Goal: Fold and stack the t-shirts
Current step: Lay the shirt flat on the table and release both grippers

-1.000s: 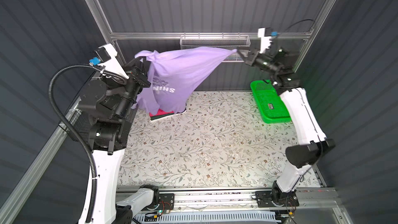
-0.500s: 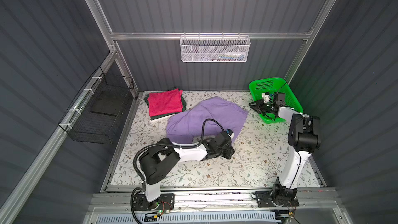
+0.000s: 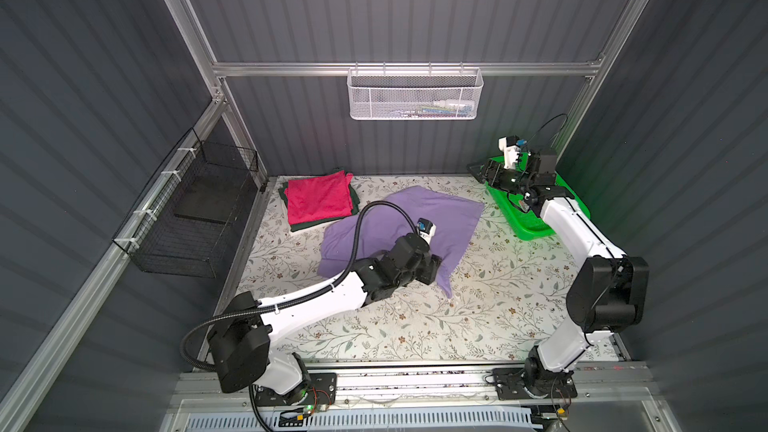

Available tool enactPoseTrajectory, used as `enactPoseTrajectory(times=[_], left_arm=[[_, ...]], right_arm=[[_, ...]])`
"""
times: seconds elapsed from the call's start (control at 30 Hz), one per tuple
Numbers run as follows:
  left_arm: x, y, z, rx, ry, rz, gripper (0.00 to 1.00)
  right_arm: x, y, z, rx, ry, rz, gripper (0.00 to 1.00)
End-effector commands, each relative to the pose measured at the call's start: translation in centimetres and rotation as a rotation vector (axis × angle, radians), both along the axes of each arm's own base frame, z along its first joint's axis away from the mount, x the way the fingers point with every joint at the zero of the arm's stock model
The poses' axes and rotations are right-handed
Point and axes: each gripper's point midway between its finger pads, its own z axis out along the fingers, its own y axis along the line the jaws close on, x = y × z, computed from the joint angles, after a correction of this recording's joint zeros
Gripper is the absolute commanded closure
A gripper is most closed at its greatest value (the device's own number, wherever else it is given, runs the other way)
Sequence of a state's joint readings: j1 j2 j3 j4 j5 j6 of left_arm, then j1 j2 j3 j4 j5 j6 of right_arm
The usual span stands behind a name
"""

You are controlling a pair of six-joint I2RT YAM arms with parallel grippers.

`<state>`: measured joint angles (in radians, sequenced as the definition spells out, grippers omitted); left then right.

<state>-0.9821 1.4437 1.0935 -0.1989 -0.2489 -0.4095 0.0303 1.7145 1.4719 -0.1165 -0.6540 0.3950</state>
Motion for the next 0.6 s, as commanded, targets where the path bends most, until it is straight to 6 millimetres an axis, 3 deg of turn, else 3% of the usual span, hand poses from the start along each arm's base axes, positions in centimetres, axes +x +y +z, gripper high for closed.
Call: enactPoseTrajectory(times=[0.0, 0.07, 0.17, 0.27, 0.37, 0.57], left_arm=[[2.8, 10.0, -3.1, 0.164, 0.092, 0.295, 0.47], [3.8, 15.2, -4.7, 0.208, 0.146, 0.426, 0.47], [4.7, 21.2, -7.2, 0.209, 0.226, 0.577, 0.49], [5.7, 25.5, -10.2, 0.156, 0.317, 0.679, 0.49], [6.8, 28.2, -13.3, 0.138, 0.409, 0.738, 0.49], [8.5, 30.2, -17.0, 0.129, 0.467, 0.799, 0.49]], right_arm=[[-1.9, 0.9, -2.7, -0.143, 0.098, -0.001, 0.19], [-4.4, 2.2, -4.5, -0.267, 0.144, -0.005, 0.19], [-8.4, 3.1, -8.3, -0.389, 0.228, -0.024, 0.2], [-12.6, 4.0, -12.0, -0.376, 0.306, -0.02, 0.23], [-16.2, 4.7, -15.1, -0.356, 0.369, -0.013, 0.24], [-21.5, 4.9, -18.5, -0.327, 0.457, 0.001, 0.26]])
